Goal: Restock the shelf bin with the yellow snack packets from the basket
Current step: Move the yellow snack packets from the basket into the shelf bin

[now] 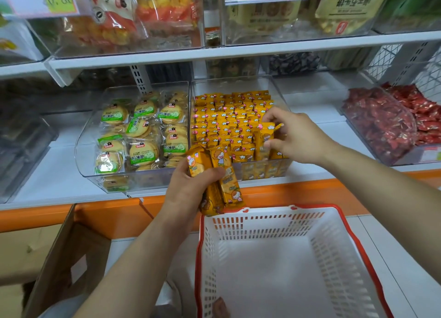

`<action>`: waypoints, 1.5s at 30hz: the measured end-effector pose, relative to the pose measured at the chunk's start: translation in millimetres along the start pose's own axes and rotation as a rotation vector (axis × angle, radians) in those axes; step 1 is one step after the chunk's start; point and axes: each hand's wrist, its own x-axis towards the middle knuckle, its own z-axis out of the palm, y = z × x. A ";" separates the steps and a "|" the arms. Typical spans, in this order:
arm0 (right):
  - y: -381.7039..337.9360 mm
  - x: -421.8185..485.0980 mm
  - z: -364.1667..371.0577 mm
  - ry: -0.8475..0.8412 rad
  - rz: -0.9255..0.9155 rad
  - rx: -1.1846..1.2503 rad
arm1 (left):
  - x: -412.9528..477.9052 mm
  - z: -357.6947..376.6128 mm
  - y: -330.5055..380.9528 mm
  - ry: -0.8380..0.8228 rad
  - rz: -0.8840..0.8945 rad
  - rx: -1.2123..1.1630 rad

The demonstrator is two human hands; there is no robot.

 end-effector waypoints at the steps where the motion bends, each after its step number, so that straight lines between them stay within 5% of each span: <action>1: 1.9 0.7 -2.8 -0.066 -0.005 -0.035 | 0.2 -0.5 0.3 0.009 -0.001 0.004; 8: 1.1 2.9 12.0 -0.095 0.000 -0.285 | 1.1 -1.6 -0.6 0.011 0.002 0.025; 19: 2.6 9.5 1.3 -0.249 0.032 -0.347 | 3.4 -2.3 -5.6 0.044 0.035 0.076; 25: 3.1 3.2 -10.3 -0.069 -0.031 -0.069 | 9.7 1.1 -0.7 0.049 0.110 0.343; 31: 11.0 6.0 -12.7 -0.136 -0.019 0.018 | 57.7 31.3 45.3 0.055 0.292 0.612; 41: 20.6 -8.3 -4.1 -0.027 -0.108 -0.194 | 173.5 98.1 73.6 -0.048 0.450 1.749; 45: 28.6 -16.0 1.4 0.062 -0.115 -0.164 | 162.7 97.7 77.7 -0.012 0.812 1.698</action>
